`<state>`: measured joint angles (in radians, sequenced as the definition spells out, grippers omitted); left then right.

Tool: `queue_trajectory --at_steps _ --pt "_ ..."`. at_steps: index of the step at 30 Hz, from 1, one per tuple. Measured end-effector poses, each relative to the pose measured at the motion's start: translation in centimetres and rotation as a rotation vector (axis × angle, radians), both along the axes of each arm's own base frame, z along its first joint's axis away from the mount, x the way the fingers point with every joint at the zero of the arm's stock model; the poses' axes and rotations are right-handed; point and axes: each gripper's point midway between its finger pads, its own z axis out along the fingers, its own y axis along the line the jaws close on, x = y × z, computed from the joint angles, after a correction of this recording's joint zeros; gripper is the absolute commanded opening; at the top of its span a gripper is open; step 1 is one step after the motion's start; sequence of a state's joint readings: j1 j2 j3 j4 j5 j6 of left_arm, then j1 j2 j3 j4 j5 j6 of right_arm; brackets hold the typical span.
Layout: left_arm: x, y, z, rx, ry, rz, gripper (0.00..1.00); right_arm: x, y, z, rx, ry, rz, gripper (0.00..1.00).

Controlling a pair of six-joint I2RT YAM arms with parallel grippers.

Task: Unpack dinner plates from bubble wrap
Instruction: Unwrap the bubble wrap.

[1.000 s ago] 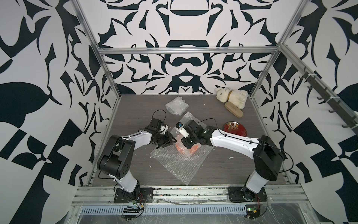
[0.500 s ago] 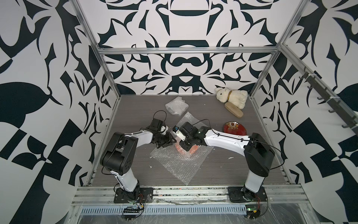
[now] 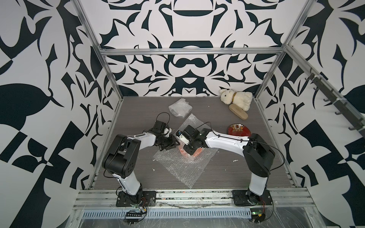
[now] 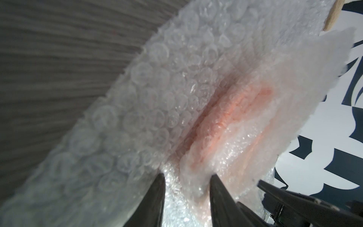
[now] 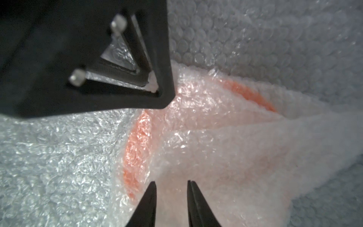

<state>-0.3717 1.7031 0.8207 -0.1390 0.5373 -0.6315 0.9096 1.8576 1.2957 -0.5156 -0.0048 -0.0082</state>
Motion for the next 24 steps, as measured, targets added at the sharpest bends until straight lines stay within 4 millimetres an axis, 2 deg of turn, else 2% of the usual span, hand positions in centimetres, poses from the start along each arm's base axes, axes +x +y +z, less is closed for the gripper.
queue_trajectory --at_steps 5,13,20,24 --pt "0.0 0.0 0.0 0.000 -0.001 -0.001 0.40 -0.4 0.4 0.3 0.026 0.021 0.008 0.34" --pt "0.0 0.0 0.0 0.002 -0.001 -0.004 0.40 -1.0 1.2 1.9 0.102 0.029 0.024 0.34" --pt "-0.1 0.0 0.0 0.003 -0.004 -0.008 0.40 -0.8 0.7 0.2 0.049 0.038 0.009 0.33" --pt "-0.1 0.0 0.0 0.003 -0.005 -0.009 0.40 -0.5 0.1 -0.9 0.007 0.034 -0.009 0.30"
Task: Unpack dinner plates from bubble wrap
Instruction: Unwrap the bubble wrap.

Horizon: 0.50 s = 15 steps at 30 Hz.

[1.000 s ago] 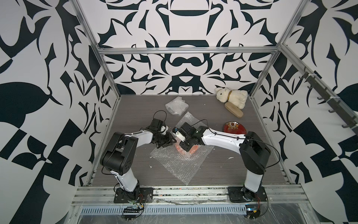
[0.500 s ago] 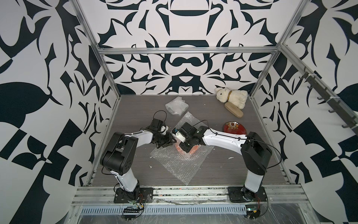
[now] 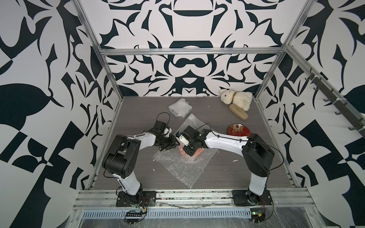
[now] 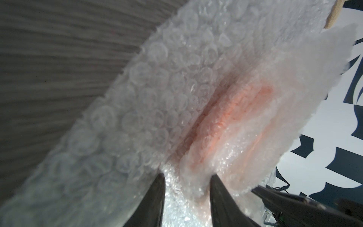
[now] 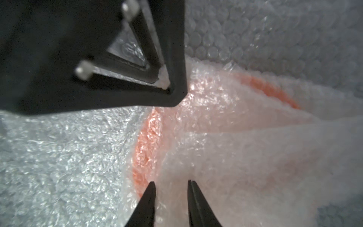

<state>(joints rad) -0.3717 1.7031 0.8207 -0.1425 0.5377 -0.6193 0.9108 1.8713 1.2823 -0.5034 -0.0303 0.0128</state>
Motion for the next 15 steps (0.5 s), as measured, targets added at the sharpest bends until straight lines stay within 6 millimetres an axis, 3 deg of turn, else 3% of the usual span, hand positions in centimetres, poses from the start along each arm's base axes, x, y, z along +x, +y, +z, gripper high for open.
queue_trajectory --at_steps 10,15 --pt "-0.06 0.02 -0.03 0.002 -0.003 -0.007 0.40 0.54 -0.21 0.00 -0.012 -0.025 -0.025 0.08" --pt "-0.08 0.03 -0.11 0.003 -0.001 -0.008 0.40 0.57 -0.16 0.04 -0.010 -0.026 -0.024 0.05"
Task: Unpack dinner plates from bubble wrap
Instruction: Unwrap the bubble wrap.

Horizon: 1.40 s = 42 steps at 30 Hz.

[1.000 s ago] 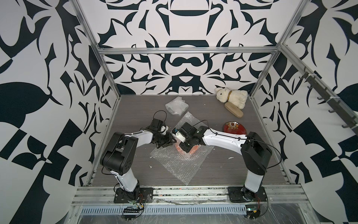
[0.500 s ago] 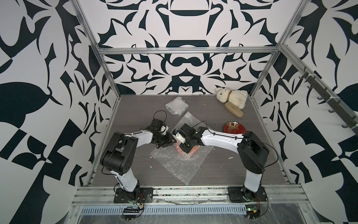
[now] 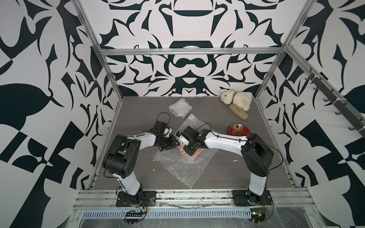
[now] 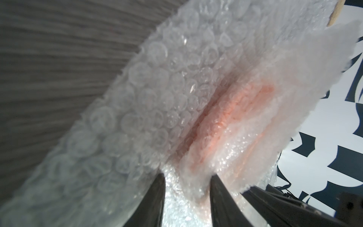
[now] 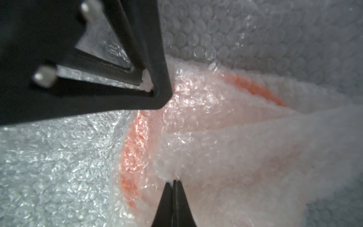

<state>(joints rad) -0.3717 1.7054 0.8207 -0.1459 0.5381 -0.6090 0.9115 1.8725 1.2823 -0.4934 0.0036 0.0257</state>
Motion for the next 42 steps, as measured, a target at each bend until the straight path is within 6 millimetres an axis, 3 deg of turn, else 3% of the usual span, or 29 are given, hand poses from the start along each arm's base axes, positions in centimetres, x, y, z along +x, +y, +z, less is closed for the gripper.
queue_trajectory --at_steps 7,20,29,42 --pt "0.1 0.0 0.0 0.001 0.002 -0.001 0.40 0.1 0.1 0.2 0.011 -0.008 -0.002 0.04" --pt "0.2 0.1 -0.2 0.017 -0.005 -0.006 0.40 0.2 -0.9 3.6 0.114 -0.108 -0.058 0.00" --pt "0.2 0.2 -0.2 0.022 -0.009 -0.010 0.40 0.5 -1.5 3.9 0.135 -0.142 -0.102 0.00" --pt "0.2 0.1 0.0 0.022 -0.006 -0.013 0.42 2.4 -4.6 4.9 0.190 -0.165 -0.256 0.00"
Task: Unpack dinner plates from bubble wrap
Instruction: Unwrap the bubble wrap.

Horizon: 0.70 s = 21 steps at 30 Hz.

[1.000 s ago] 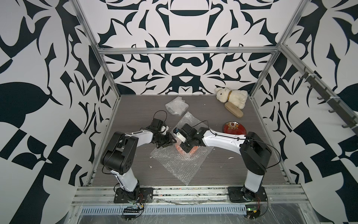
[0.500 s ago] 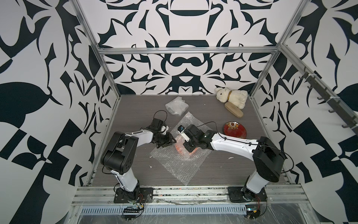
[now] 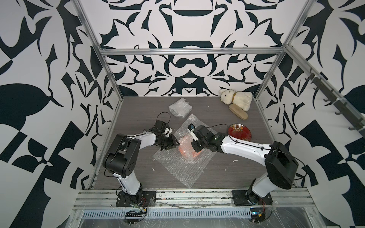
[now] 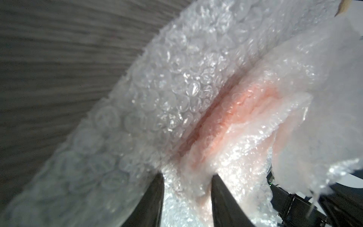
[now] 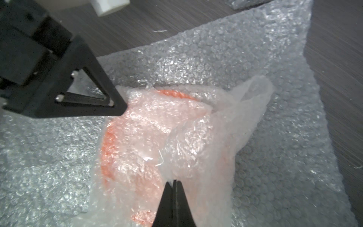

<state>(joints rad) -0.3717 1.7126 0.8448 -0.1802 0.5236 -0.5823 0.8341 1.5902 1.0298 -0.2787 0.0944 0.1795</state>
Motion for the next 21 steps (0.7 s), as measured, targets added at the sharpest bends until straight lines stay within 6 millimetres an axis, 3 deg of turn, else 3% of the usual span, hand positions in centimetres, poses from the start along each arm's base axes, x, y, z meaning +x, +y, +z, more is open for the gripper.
queue_trajectory --at_steps 21 --pt "0.2 0.0 0.2 0.001 -0.001 0.000 0.43 2.1 -6.8 -0.7 0.113 0.041 -0.317 0.00"
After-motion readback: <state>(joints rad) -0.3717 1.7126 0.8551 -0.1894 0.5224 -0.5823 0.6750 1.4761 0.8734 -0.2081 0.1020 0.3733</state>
